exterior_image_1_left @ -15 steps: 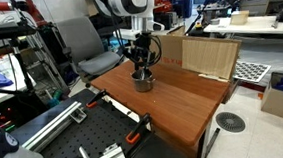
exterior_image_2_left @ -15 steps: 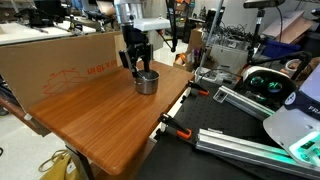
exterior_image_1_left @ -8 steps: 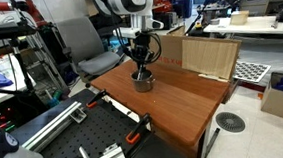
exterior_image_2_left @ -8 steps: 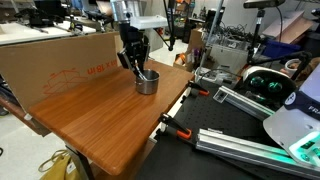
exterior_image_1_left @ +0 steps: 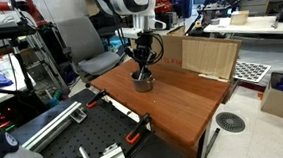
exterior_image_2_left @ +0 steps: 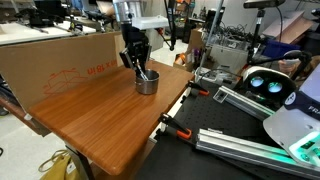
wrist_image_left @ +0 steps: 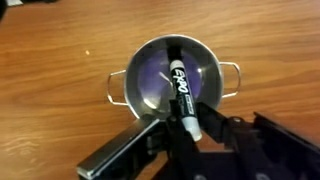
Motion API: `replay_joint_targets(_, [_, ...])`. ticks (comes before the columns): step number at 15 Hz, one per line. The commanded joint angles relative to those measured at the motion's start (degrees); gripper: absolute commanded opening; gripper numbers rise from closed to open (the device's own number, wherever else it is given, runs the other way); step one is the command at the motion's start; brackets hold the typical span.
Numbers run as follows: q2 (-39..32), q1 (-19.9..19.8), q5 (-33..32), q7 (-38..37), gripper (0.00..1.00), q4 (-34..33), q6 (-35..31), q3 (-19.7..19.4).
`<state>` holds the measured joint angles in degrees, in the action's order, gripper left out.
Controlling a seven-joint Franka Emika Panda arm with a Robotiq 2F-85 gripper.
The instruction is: Take the marker out of the pot and put it on the table
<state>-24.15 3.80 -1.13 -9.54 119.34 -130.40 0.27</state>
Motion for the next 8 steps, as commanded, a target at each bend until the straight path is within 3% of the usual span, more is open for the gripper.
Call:
replay_joint_targets(1, [2.46, -0.65, 1.81, 0.60, 0.06, 0.69, 1.39, 0.32])
replay_joint_targets(8, [13.51, -3.66, 9.59, 4.21, 0.06, 3.43, 4.15, 0.35])
